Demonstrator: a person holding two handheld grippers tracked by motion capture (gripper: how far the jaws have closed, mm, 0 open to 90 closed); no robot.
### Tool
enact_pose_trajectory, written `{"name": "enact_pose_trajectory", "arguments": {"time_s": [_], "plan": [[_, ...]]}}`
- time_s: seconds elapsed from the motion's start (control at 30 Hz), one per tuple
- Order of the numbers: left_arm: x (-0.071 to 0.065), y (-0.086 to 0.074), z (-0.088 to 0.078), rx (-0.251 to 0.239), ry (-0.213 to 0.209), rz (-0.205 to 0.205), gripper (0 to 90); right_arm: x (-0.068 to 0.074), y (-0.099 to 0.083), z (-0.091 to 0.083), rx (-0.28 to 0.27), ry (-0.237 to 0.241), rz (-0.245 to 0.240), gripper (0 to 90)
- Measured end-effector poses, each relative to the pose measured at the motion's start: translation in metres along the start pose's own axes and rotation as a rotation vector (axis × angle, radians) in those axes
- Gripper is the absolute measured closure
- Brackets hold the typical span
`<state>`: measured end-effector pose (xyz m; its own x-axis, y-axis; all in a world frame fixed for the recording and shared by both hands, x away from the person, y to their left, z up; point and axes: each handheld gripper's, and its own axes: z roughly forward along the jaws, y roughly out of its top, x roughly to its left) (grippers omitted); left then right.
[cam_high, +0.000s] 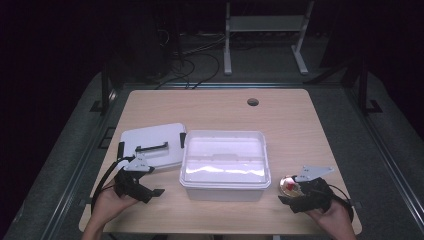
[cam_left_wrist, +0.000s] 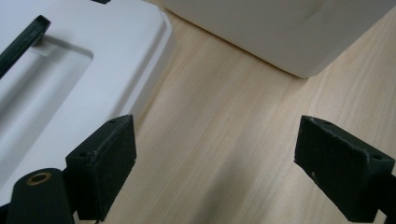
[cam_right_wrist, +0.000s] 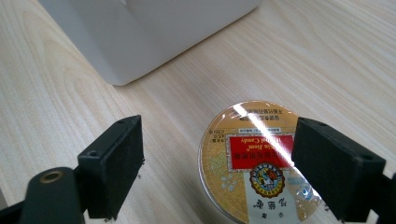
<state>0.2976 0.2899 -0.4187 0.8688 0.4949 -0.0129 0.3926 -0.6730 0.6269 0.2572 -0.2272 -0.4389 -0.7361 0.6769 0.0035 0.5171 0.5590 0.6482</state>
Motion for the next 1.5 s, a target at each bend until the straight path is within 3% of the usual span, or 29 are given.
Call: {"name": "enact_pose_trajectory", "arguments": {"time_s": [0.33,0.53,0.83,0.97,1.17,1.23,1.27,1.33,1.37,1.4,1.5], "plan": [[-0.001,-0.001,-0.004,0.002,-0.006,0.017,12.3,-0.001,0.001,0.002,0.012,0.006,-0.005,16.2],[0.0,0.0,-0.012,-0.01,0.011,0.02,12.7,0.0,0.001,0.001,0.011,0.0,-0.004,16.2],[0.002,0.024,-0.035,0.029,0.0,0.102,17.0,0.0,0.002,-0.002,0.008,-0.008,-0.007,16.2],[0.003,0.056,-0.058,0.056,-0.037,0.179,22.4,0.001,0.002,-0.002,0.011,-0.007,-0.012,16.2],[-0.002,0.1,-0.073,0.1,-0.08,0.266,27.1,0.001,0.003,-0.002,0.011,-0.007,-0.013,16.2],[-0.003,0.108,-0.073,0.105,-0.09,0.275,28.7,0.0,0.004,-0.002,0.013,-0.007,-0.018,16.2],[-0.006,0.122,-0.072,0.117,-0.109,0.3,29.8,0.0,0.004,-0.002,0.012,-0.006,-0.02,16.2],[-0.007,0.135,-0.068,0.13,-0.137,0.313,31.0,0.0,0.004,-0.002,0.012,-0.004,-0.015,16.2],[-0.007,0.135,-0.068,0.13,-0.137,0.313,31.9,-0.001,0.004,-0.002,0.012,-0.003,-0.014,16.2],[-0.008,0.148,-0.062,0.155,-0.155,0.331,32.5,-0.001,0.004,-0.002,0.011,-0.001,-0.014,16.2],[-0.012,0.167,-0.051,0.193,-0.173,0.354,33.9,-0.002,0.004,-0.002,0.01,0.003,-0.011,16.2]]}}
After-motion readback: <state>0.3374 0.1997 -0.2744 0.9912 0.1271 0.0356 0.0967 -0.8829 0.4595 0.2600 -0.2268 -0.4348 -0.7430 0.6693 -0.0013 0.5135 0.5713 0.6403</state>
